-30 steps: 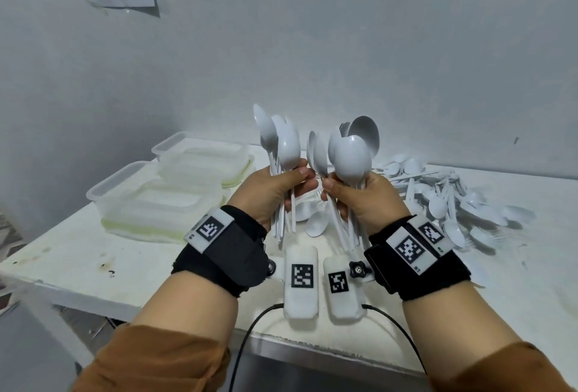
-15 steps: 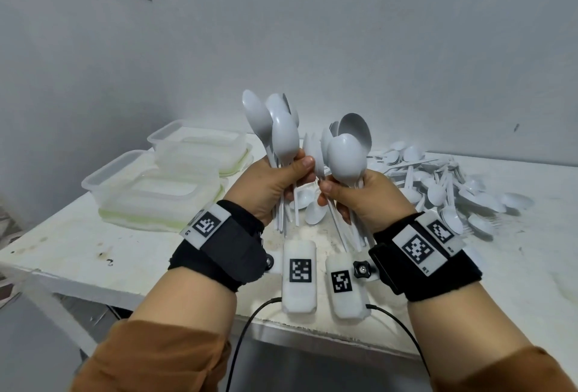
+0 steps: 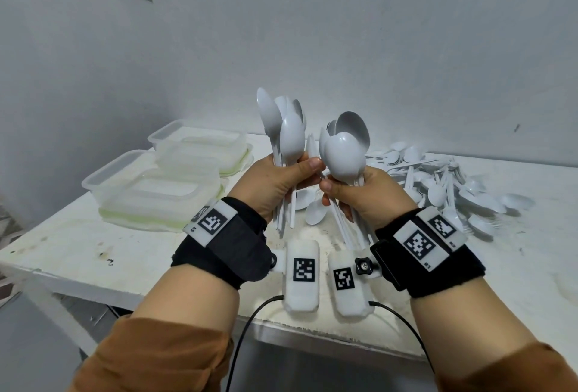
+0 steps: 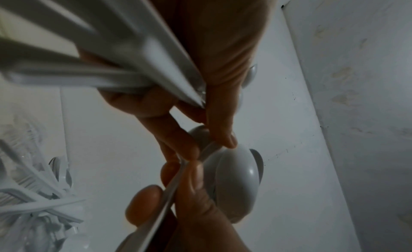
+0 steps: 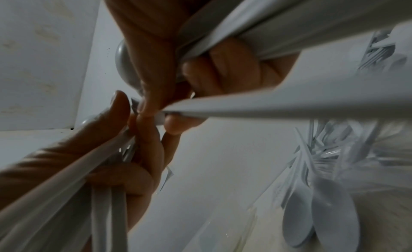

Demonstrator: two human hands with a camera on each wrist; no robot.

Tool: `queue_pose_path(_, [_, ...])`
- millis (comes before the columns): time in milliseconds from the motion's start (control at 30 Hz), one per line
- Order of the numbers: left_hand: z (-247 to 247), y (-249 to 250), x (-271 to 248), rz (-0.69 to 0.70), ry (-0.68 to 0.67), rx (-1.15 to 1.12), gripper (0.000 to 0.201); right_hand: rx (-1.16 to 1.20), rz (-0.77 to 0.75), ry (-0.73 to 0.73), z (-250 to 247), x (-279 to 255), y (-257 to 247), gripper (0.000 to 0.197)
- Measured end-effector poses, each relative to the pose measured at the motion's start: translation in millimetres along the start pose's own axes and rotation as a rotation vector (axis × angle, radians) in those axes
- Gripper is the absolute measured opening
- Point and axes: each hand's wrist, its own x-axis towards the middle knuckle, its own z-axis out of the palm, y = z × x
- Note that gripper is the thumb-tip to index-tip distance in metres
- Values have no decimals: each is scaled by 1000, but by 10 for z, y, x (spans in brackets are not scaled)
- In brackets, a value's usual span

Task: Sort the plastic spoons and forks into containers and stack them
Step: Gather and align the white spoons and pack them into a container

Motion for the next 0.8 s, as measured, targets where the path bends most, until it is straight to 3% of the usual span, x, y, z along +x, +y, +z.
queue_pose_path(200, [-9,-30,20,-4,15,34,14,-3,10,10,8,-4,-9,11])
queue_pose_path(500, [-29,-52,34,15,72,77,7,71,15,-1,19,-15,-18,11])
queue_pose_path(667, [-55,-20,60,10,118,2,7,42,11,60,-37,39,16,7])
queue_pose_path(800, [-56,30,65,16,124,-33,10,75,16,93,-69,53,27,17])
